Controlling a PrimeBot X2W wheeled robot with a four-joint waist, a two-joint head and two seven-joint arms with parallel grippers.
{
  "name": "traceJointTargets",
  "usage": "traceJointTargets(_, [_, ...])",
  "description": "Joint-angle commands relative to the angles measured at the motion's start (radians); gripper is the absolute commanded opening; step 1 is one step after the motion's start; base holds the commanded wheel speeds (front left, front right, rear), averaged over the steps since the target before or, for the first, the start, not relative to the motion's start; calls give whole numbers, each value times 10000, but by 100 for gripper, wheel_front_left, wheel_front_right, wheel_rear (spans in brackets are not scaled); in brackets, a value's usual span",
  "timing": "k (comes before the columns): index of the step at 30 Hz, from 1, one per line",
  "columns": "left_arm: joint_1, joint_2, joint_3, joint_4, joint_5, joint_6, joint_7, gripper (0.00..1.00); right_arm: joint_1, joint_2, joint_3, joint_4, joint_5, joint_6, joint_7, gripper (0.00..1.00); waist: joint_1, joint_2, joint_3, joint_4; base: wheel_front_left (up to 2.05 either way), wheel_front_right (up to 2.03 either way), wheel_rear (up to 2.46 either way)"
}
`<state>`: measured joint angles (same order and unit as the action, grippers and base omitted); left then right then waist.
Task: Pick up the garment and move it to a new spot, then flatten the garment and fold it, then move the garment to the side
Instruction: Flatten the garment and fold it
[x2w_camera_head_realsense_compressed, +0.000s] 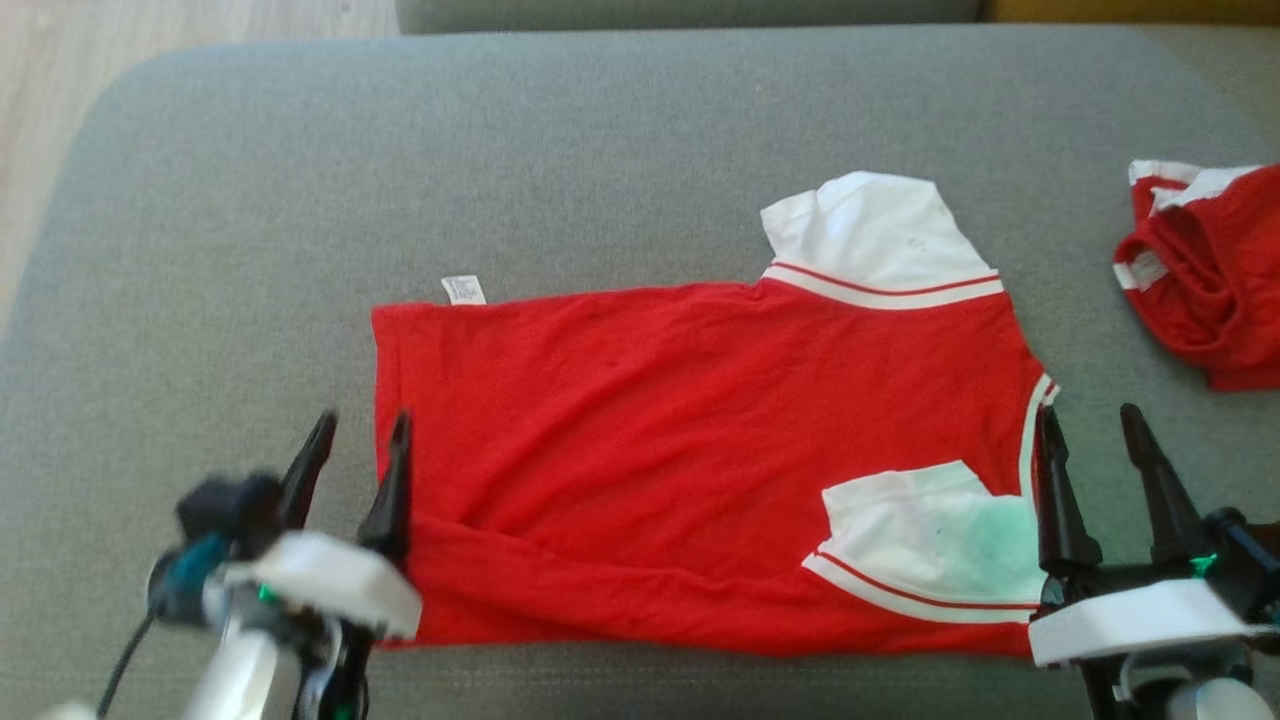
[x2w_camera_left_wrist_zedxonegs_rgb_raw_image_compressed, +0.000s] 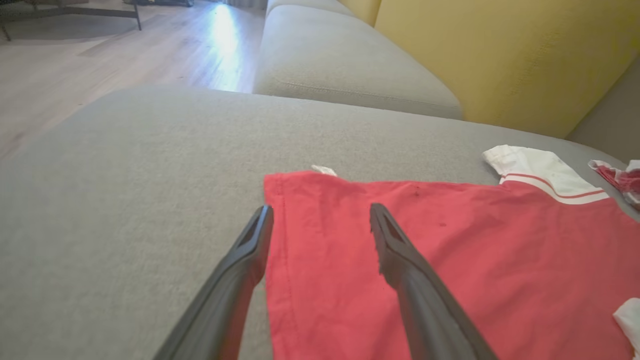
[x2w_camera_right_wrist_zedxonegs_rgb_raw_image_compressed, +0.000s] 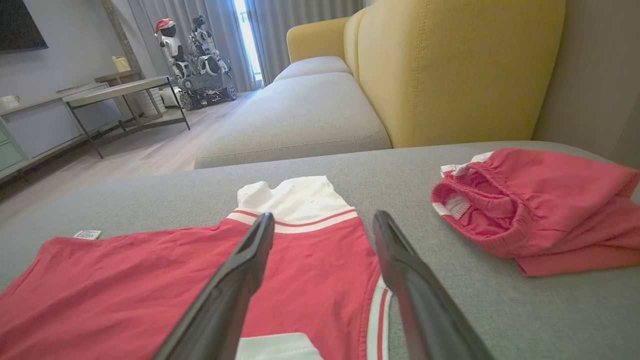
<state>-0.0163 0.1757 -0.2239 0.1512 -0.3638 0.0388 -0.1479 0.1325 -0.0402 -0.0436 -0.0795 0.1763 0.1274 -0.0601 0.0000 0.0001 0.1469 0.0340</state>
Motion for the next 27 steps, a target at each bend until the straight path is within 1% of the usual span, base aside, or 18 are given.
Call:
traceJointTargets(1, [-967, 164, 208, -125, 22, -148, 110, 100, -482, -101, 173, -426, 25, 33, 42, 100, 0, -1, 232, 42, 0, 0, 0])
traceJointTargets(4, [-1861, 246, 88, 548, 0, -432, 346, 100, -706, -101, 197, -484, 1, 33, 60, 100, 0, -1, 549, 29, 0, 0, 0])
traceJointTargets(8, [-3075, 384, 189, 1714, -177, -715, 589, 100, -1131, -101, 342, -476, -33, 33, 51, 100, 0, -1, 1015, -114, 0, 0, 0])
traceJointTargets(9, [-3376, 424, 229, 2043, -237, -781, 654, 100, -1237, -101, 381, -451, -32, 33, 39, 100, 0, -1, 1114, -150, 0, 0, 0])
traceJointTargets(10, [-3927, 499, 290, 2716, -375, -933, 780, 100, -1425, -101, 458, -371, -13, 33, 3, 100, 0, -1, 1299, -228, 0, 0, 0])
traceJointTargets(14, [-4773, 620, 305, 4062, -616, -1207, 992, 100, -1727, -101, 551, -143, 82, 33, -113, 100, 0, -1, 1556, -390, 0, 0, 0])
traceJointTargets(18, [-5320, 644, 246, 5103, -883, -1427, 1079, 100, -1913, -101, 536, 91, 140, 33, -222, 100, 0, -1, 1655, -496, 0, 0, 0])
traceJointTargets(19, [-5424, 645, 228, 5322, -961, -1472, 1099, 82, -1941, -101, 527, 134, 143, 33, -243, 100, 0, -1, 1669, -512, 0, 0, 0])
traceJointTargets(20, [-5518, 650, 194, 5534, -1030, -1511, 1145, 44, -1964, -101, 518, 173, 149, 33, -259, 100, 0, -1, 1677, -527, 0, 0, 0])
traceJointTargets(21, [-5607, 666, 164, 5710, -1084, -1543, 1139, 0, -1991, -101, 501, 210, 153, 33, -269, 100, 0, -1, 1689, -539, 0, 0, 0])
traceJointTargets(27, [-5941, 734, -21, 6370, -1239, -1633, 915, 0, -2365, -101, 381, 411, 208, 33, -225, 100, 0, -1, 1711, -605, 0, 0, 0])
